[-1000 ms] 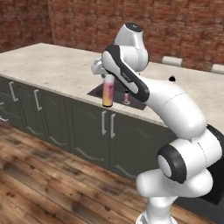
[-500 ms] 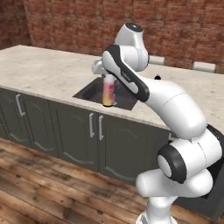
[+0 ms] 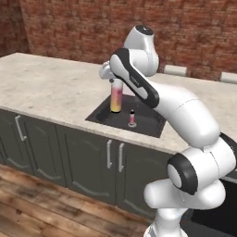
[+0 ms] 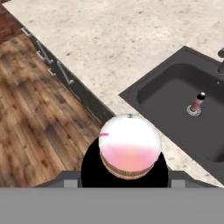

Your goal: Place the large bottle from the dining counter next to the other large bottle outside the sink, and place the small bottle from the dining counter next to the other small bottle inside the sink.

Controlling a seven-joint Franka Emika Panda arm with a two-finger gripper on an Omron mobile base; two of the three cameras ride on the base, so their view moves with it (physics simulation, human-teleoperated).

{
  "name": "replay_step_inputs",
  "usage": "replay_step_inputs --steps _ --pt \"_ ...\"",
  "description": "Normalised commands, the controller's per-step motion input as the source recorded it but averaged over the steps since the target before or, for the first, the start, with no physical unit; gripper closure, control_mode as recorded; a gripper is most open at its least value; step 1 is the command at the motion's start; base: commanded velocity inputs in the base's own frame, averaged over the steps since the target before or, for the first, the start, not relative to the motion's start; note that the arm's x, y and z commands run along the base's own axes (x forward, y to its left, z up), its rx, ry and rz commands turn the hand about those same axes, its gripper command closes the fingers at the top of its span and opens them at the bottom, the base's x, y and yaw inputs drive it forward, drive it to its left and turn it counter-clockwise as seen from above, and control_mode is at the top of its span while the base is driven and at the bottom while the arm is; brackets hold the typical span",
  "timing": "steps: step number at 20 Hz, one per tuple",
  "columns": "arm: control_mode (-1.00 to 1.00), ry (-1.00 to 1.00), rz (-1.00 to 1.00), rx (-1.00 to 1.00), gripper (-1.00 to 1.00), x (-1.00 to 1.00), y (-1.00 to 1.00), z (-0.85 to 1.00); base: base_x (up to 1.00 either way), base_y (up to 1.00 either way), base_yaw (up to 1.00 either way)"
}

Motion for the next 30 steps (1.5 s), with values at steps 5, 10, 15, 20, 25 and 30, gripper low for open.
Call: replay_step_inputs --steps 5,10,15,20,25,30 --pt "1.0 0.0 0.0 0.0 1.0 0.0 0.0 0.0 0.87 0.38 -0.09" --pt "1.0 0.0 0.0 0.0 1.0 0.0 0.0 0.0 0.18 0.2 -0.23" --pt "1.0 0.0 0.0 0.0 1.0 0.0 0.0 0.0 0.0 0.0 -0.25" --pt "1.0 0.0 0.0 0.0 1.0 0.0 0.0 0.0 0.0 0.0 -0.25" --pt "1.0 0.0 0.0 0.0 1.0 0.0 0.0 0.0 0.0 0.0 -0.25" --pt "1.0 0.0 0.0 0.0 1.0 0.0 0.0 0.0 0.0 0.0 -0.25"
